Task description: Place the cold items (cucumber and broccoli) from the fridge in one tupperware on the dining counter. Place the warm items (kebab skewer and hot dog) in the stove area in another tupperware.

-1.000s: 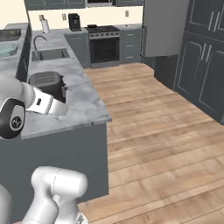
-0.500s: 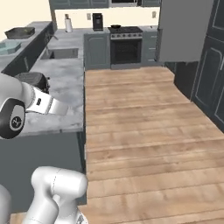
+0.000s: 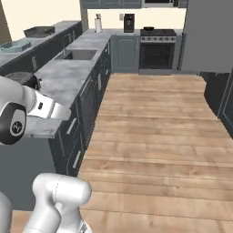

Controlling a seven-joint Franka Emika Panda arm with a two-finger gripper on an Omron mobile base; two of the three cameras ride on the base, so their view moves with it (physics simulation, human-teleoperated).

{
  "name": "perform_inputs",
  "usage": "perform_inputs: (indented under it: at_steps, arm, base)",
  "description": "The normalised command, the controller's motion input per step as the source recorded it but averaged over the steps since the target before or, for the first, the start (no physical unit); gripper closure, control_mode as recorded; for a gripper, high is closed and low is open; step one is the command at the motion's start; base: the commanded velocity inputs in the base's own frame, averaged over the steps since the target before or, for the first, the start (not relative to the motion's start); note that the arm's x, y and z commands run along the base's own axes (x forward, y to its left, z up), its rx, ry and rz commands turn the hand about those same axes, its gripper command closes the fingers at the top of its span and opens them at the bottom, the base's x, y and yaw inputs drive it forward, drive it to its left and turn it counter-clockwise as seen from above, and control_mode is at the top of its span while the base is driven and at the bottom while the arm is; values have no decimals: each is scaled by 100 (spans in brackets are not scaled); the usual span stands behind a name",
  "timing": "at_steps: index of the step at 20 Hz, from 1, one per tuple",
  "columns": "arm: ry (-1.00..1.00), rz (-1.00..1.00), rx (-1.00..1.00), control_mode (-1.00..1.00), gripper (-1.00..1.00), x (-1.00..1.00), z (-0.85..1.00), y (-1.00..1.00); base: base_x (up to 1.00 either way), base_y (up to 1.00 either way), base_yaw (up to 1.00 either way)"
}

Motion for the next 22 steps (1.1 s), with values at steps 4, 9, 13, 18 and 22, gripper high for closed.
perform_inputs:
  at_steps: [4, 9, 13, 18, 22]
  arm:
    - [0, 0, 0, 100, -100, 0, 0, 0]
    - [0, 0, 0, 100, -100, 0, 0, 0]
    - [0, 0, 0, 100, -100, 0, 0, 0]
    - [0, 0, 0, 100, -100, 0, 0, 0]
    - [0, 0, 0, 100, -100, 0, 0, 0]
  base:
    - [68, -97, 34]
    - [98, -98, 14]
    - [98, -90, 11]
    - [100, -59, 24]
    - [100, -33, 41]
